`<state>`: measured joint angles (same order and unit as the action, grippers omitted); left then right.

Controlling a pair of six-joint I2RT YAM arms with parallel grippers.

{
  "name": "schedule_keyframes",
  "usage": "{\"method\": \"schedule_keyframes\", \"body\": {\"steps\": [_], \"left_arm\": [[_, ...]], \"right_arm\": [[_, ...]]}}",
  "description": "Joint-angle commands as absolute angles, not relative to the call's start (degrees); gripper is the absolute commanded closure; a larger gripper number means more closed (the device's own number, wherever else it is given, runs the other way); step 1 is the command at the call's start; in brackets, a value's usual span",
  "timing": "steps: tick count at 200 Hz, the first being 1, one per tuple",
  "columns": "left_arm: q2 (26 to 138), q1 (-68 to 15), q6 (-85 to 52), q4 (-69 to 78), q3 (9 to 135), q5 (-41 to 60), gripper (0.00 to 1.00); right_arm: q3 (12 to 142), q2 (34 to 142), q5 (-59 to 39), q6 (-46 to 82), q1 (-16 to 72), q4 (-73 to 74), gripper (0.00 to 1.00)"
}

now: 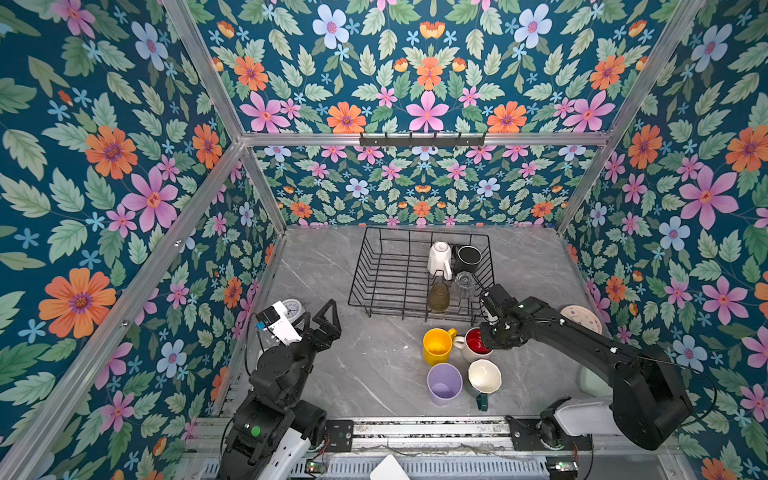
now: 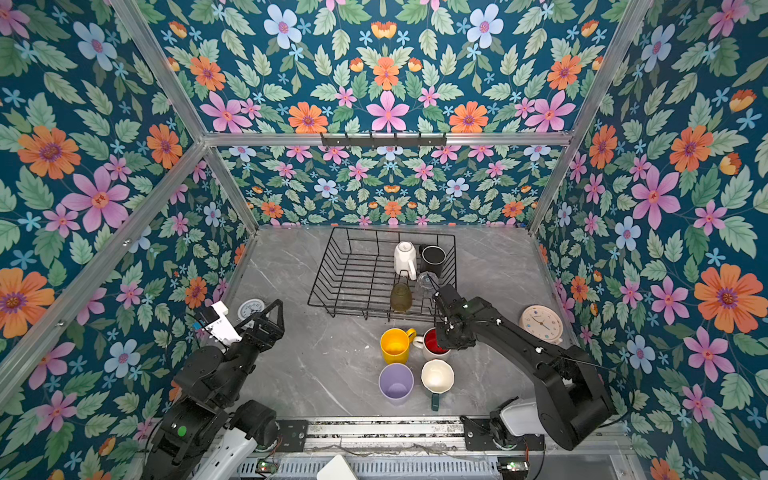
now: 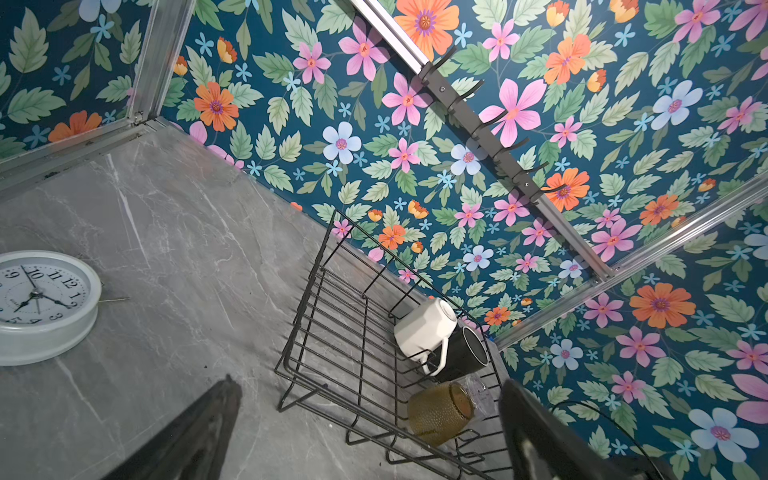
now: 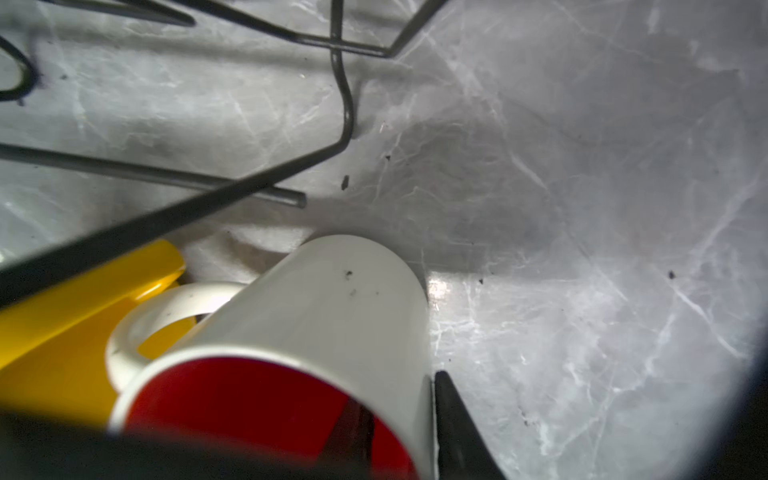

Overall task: Load the cups into the dish rack
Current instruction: 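Close the right gripper on the rim of the red-inside white mug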

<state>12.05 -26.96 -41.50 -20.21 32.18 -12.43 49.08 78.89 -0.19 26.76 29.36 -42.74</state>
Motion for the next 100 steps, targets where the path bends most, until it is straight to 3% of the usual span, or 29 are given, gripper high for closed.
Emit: {"method": "schedule_keyframes", "body": {"steps": [1,61,82,100], "left_arm": [[12.13,-26.89,-41.28,-18.77,32.52,-12.39,0.00],[12.48,-26.89,-41.33,-18.37,32.49,-12.44,0.00],[12.56,-26.89,-41.35,-18.11,32.37,-12.24,0.00],[12.56,-26.89,-41.48,-17.71,32.18,-12.13,0.00]], "right_arm": [[48.82,79.27,1.21,26.81,29.36,-41.67,0.76],[48.51,79.15,3.46,25.94,29.40,-42.55,0.90],[48.84,78.54,4.16,25.55,29.37,-43.62,1.00],[49.13,77.73,5.00,25.16,29.43,-44.79,1.00]]}}
